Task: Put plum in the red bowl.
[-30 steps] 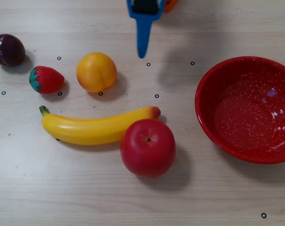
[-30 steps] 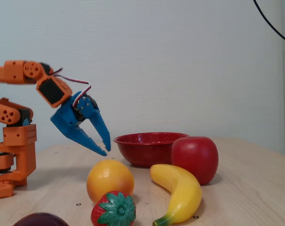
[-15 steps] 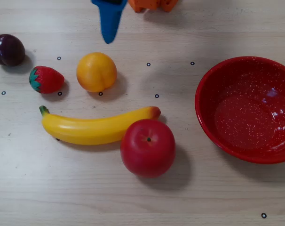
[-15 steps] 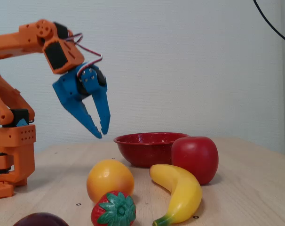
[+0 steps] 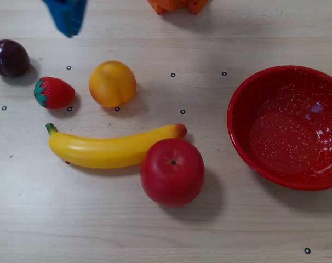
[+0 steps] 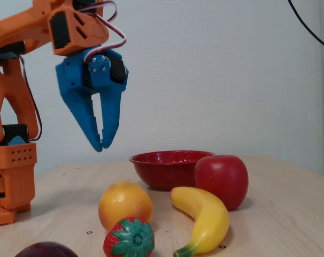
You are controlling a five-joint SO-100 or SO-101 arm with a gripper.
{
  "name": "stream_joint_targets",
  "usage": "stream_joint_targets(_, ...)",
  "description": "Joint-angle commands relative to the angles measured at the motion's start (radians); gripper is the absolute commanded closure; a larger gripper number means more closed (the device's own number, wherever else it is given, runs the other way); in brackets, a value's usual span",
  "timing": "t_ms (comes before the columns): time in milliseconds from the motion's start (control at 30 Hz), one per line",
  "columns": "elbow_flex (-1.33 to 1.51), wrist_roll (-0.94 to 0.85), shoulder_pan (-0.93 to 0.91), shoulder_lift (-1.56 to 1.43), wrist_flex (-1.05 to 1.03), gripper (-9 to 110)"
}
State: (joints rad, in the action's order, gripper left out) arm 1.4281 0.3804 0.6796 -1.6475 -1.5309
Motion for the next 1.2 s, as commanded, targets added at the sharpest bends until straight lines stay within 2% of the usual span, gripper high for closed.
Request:
stream_joint_targets(0,-0.141,0.137,0.058,0.017,-0.002,99)
stream_joint_targets(100,-0.256,0.193,0.12,0.106,-0.021,96)
stream_joint_targets(233,-0.448,0.262,0.206,0.233,-0.137,82)
stream_joint_targets(333,-0.592,0.382,0.278,0.33,-0.239,65)
stream_joint_targets(600,-0.819,0.71,0.425,0.546,-0.285,43)
stream_joint_targets(900,-0.956,1.015,0.511,0.75,-0.281,30)
stream_joint_targets(1100,-0.977,1.04,0.526,0.805,-0.279,29)
stream_joint_targets(1167,-0.98,1.04,0.532,0.822,-0.279,25)
